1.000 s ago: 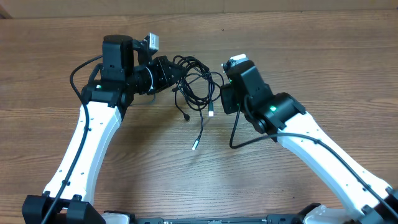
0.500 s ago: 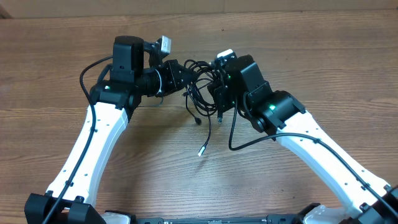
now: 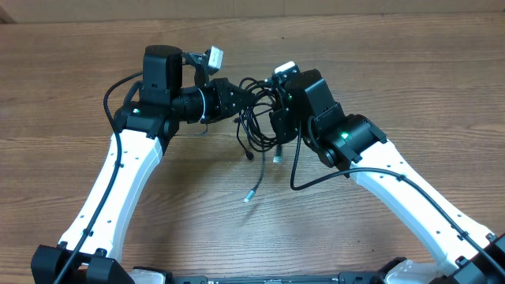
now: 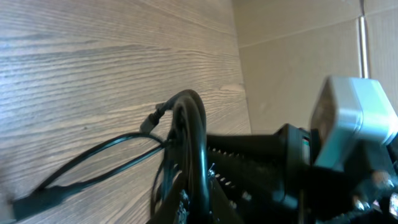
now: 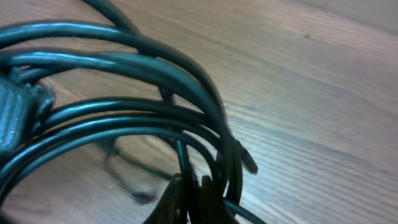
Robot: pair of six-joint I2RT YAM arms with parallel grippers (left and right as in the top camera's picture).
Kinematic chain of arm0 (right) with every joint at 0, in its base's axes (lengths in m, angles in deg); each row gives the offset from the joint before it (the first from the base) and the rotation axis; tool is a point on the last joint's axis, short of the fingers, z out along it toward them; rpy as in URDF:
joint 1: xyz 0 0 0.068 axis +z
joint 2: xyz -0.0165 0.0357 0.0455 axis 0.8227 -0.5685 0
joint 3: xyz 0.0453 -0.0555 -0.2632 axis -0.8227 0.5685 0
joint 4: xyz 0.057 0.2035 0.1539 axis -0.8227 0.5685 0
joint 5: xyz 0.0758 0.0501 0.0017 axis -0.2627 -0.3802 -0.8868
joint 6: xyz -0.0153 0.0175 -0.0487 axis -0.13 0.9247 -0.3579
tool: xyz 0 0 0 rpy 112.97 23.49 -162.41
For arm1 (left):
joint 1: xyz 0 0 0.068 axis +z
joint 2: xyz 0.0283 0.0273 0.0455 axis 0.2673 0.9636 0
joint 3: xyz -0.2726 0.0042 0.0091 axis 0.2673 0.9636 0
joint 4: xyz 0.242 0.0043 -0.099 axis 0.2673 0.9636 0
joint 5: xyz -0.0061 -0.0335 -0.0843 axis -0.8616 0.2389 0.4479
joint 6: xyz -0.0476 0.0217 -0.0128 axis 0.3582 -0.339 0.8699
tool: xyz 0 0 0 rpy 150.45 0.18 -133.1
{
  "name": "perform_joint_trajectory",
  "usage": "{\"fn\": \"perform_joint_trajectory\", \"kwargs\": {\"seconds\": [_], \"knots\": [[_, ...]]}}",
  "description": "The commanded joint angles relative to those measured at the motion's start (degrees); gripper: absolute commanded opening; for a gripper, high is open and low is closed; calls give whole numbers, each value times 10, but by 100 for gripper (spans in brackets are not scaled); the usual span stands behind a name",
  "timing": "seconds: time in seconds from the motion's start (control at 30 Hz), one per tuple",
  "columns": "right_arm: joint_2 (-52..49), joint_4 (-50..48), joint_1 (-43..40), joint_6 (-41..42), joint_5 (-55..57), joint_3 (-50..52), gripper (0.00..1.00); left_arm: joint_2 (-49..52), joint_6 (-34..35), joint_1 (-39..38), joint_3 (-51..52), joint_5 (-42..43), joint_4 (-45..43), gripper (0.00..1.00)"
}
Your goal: Untangle cables
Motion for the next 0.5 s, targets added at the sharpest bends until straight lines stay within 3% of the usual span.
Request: {"fn": "perform_joint_trajectory", "kwargs": {"seconds": [0.0, 0.47], "knots": [[-1, 14, 2, 3, -68, -8, 4, -4, -14, 0, -14, 24, -23, 4], [9, 134, 2, 3, -94, -9, 4, -4, -14, 1, -14, -181, -35, 4]]}}
